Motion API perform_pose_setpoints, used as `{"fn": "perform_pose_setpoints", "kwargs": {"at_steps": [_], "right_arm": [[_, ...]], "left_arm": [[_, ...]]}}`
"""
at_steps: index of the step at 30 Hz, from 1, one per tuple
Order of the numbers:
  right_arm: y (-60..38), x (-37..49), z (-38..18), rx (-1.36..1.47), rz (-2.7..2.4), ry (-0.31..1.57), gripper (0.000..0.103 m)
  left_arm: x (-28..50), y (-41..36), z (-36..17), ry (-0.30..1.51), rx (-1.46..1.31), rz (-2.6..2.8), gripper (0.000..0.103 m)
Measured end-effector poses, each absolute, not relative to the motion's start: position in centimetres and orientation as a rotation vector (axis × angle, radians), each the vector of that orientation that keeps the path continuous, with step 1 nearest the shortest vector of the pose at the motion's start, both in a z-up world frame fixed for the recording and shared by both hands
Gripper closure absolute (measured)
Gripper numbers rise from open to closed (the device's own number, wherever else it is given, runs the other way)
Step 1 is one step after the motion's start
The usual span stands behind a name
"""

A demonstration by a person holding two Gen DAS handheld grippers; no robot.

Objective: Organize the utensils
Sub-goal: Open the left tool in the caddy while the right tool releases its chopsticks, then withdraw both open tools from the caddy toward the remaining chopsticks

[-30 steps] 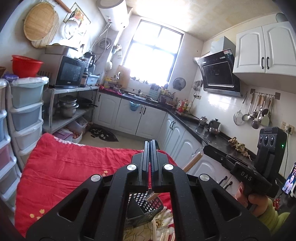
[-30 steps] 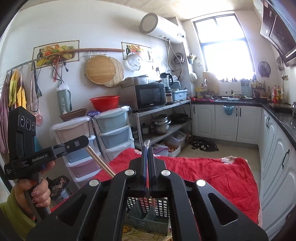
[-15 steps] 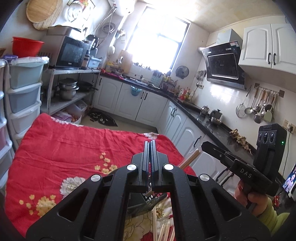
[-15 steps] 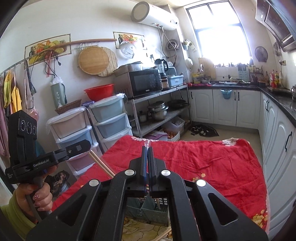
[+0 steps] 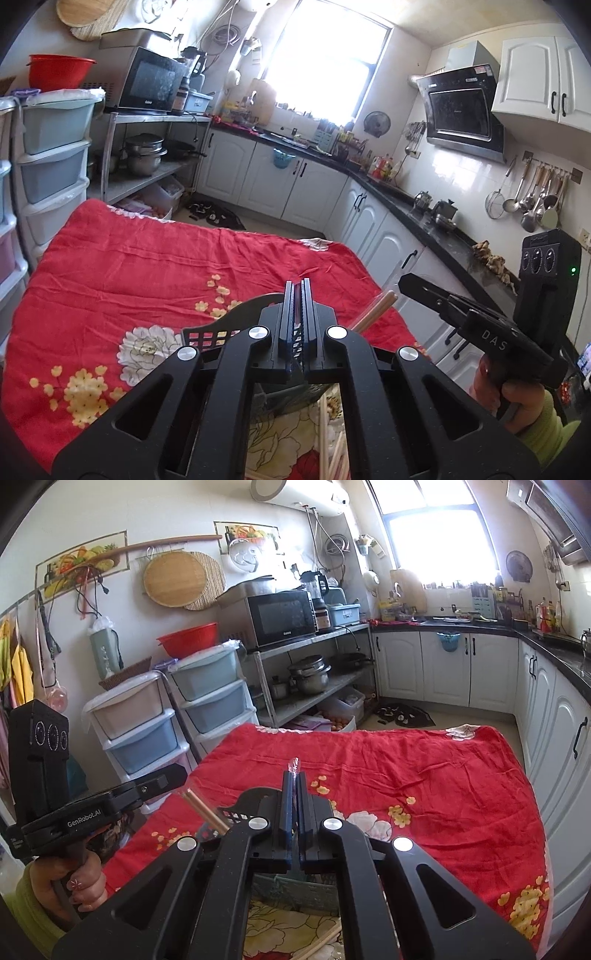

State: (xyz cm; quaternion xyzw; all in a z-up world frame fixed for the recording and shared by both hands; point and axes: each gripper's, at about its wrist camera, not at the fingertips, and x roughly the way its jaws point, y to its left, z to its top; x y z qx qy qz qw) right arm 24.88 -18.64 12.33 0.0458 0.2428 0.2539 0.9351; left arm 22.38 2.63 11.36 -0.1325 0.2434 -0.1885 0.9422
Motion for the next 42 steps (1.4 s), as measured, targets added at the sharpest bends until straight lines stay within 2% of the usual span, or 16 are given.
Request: {"fn": "perform_pose_setpoints", "kwargs": {"at_steps": [2,3,5,8,9,11,15,17,19,34,42], "right_arm": [[-18.7,24.9,12.2,0.098,0.509,0.494,0.079],[-18.8,24.8,12.2,0.101,0.503,0.492,0.076],[-19.0,24.7,12.1,0.105,0.497,0.487,0.070],[-19.3,24.4,12.1,0.105,0.490,0.477,0.061],[-19.4,24.3,12.1,0.103,0.489,0.474,0.059],[-19.7,24.0,12.1,0.100,0.480,0.468,0.054],[-20.1,23.5,12.0,0.093,0.464,0.457,0.048],[-20.1,23.1,12.1,0.087,0.460,0.447,0.045],[-20.1,22.7,12.1,0.079,0.455,0.436,0.042],[-20.8,19.5,12.3,0.046,0.456,0.389,0.033],[-20.8,18.0,11.5,0.039,0.462,0.397,0.032]], "left_arm": [[22.4,2.6,11.2,0.498,-0.266,-0.376,0.101],[22.4,2.6,11.0,0.499,-0.264,-0.370,0.099],[22.2,2.7,10.9,0.499,-0.263,-0.356,0.081],[21.8,3.0,10.9,0.487,-0.269,-0.338,0.065],[21.7,3.2,10.9,0.481,-0.270,-0.329,0.062],[21.4,3.6,11.0,0.472,-0.277,-0.313,0.050],[20.4,4.6,11.5,0.438,-0.296,-0.280,0.031],[19.8,4.9,11.9,0.415,-0.297,-0.257,0.015],[19.3,5.0,12.2,0.397,-0.292,-0.242,0.011],[15.7,4.5,12.0,0.360,-0.226,-0.169,0.011],[14.6,4.5,10.7,0.375,-0.225,-0.151,0.011]]}}
